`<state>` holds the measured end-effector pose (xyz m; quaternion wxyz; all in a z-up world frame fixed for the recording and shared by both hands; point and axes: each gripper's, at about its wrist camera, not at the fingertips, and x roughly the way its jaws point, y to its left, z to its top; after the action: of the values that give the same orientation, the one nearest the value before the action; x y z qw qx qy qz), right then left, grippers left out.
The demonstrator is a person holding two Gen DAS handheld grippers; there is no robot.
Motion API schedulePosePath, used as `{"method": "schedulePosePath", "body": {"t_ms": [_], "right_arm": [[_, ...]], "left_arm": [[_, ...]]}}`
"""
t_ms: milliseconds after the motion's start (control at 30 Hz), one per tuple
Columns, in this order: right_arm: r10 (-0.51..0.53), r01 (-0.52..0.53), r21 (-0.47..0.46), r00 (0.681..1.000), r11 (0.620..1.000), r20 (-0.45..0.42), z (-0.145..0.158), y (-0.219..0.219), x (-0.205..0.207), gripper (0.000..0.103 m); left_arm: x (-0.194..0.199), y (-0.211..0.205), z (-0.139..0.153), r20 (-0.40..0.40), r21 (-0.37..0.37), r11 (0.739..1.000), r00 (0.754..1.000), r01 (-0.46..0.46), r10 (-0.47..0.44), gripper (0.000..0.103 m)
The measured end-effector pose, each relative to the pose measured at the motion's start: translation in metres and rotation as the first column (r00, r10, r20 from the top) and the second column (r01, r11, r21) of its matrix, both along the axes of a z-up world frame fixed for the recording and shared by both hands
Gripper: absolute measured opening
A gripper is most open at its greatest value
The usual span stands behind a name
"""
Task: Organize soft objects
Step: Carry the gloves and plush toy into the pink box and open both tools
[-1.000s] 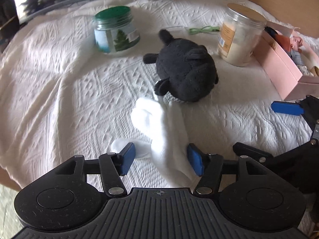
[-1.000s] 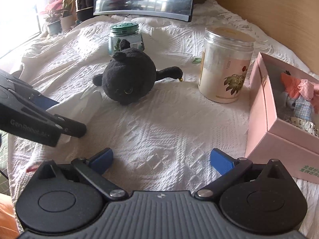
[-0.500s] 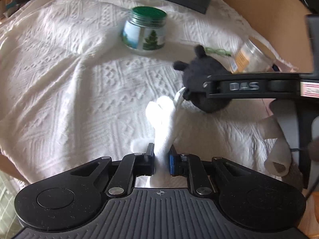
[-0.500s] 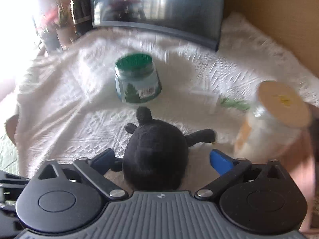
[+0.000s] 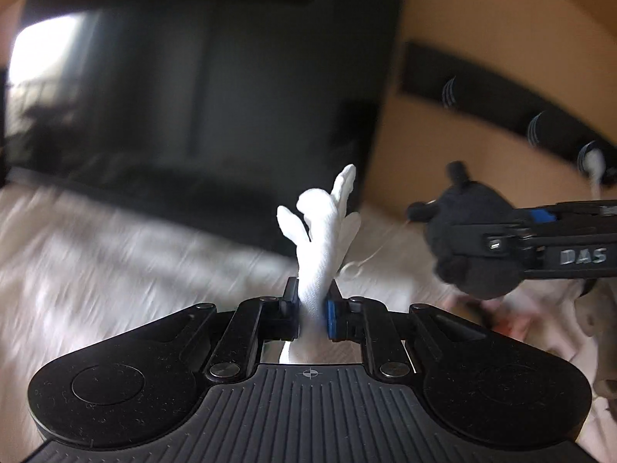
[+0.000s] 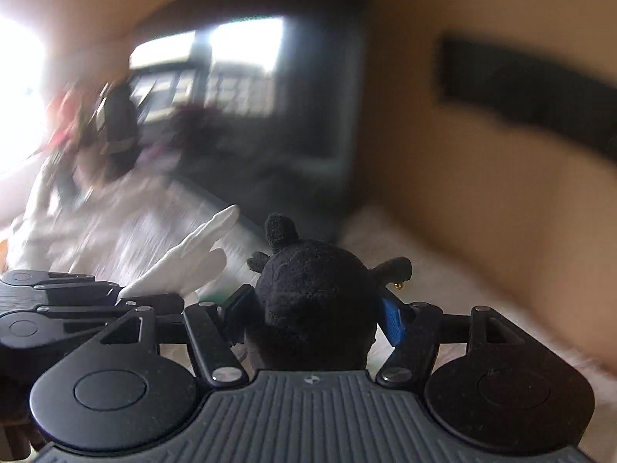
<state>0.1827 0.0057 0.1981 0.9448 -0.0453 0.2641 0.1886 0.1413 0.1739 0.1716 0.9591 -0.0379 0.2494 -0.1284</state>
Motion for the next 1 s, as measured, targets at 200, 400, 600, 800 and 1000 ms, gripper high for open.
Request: {"method": "schedulePosePath", "body": {"t_ms": [200, 400, 600, 800, 1000], "right_arm": [[-0.202, 0.204, 0.003, 0.968, 0.979, 0.149, 0.044, -0.078, -0.028, 0.067], [-0.374, 0.375, 0.019, 0.917, 0.927, 0.142, 0.034, -0.148, -0.051, 0.067], [-0.496, 0.493, 0.086, 0.868, 0.866, 0.022, 0.005, -0.204, -0.059, 0.067], [-0.506, 0.512, 0.104, 0.859, 0.853, -0.075, -0.032, -0.226, -0.065, 0.067], [-0.467, 0.483, 0.073, 0.869, 0.873, -0.164, -0.077, -0.22, -0.051, 0.067]], "left_arm": [[0.023, -0.075, 0.034, 0.051, -0.041, 0.978, 0.978, 0.203, -0.201, 0.016], [0.046, -0.17, 0.025, -0.048, -0.046, 0.899, 0.898, 0.435, -0.437, 0.016], [0.08, -0.236, -0.018, -0.254, -0.108, 0.848, 0.81, 0.52, -0.529, 0.016], [0.12, -0.281, -0.077, -0.478, -0.179, 0.84, 0.701, 0.513, -0.53, 0.019], [0.138, -0.313, -0.121, -0.492, 0.152, 0.809, 0.754, 0.567, -0.436, 0.046]]}}
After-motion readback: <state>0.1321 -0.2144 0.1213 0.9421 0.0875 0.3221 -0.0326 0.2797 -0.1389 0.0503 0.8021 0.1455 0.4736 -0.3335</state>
